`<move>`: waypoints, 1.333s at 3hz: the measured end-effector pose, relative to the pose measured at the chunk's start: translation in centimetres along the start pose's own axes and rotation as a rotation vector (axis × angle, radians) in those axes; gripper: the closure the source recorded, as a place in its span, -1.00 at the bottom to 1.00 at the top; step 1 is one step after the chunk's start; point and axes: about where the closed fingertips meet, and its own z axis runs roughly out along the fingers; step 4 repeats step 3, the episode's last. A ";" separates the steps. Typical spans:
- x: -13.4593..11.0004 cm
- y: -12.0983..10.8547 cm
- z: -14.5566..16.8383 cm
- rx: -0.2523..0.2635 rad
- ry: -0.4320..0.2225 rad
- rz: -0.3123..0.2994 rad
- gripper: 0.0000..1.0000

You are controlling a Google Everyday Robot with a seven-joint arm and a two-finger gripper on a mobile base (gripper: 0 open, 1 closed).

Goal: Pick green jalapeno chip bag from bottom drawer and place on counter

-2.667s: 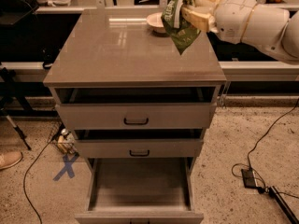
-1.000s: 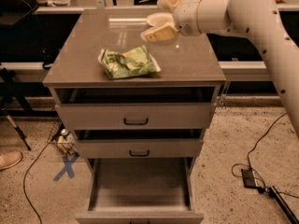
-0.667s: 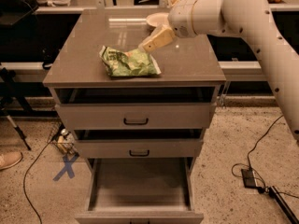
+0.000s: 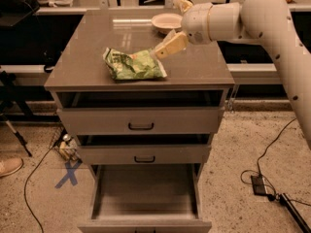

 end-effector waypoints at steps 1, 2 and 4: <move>1.9 -0.7 -3.1 0.018 -0.048 0.075 -1.00; 3.9 -2.2 -7.5 0.063 -0.102 0.135 -1.00; 5.8 -3.8 -12.3 0.131 -0.135 0.165 -1.00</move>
Offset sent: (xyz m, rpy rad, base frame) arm -0.0117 -0.1595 -0.0086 0.2661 0.0651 -0.1130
